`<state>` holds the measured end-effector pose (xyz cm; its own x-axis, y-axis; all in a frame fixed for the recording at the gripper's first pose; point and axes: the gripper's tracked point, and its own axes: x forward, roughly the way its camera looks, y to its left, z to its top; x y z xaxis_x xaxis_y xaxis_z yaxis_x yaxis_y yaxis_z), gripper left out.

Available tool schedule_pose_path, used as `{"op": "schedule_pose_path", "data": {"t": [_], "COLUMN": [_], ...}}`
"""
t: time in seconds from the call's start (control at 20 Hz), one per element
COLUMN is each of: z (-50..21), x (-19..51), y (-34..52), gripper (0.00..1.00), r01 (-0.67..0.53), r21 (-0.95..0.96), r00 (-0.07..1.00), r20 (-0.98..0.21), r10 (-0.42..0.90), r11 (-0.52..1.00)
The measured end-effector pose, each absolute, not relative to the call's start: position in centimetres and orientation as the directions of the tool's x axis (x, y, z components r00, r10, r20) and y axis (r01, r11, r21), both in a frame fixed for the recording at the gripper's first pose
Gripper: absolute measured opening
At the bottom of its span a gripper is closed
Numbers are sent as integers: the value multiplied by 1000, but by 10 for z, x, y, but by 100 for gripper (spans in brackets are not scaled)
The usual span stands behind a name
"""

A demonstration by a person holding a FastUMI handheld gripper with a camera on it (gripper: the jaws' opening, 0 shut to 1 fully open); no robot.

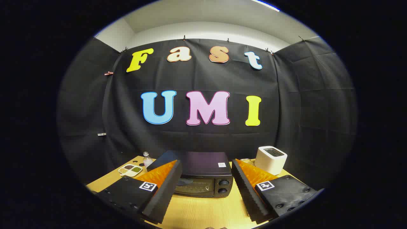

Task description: Open the toaster oven, put the food inside, and close the toaster oven door.

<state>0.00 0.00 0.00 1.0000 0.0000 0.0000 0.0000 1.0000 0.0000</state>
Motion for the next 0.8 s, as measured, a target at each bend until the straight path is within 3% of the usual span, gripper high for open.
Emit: {"op": "schedule_pose_path", "data": {"t": [0.8], "z": [-17], "x": [17], "y": [13], "gripper": [98], "r01": [-45], "r21": [-18], "r00": [996], "r20": [-82], "r10": [43], "r11": [999]}}
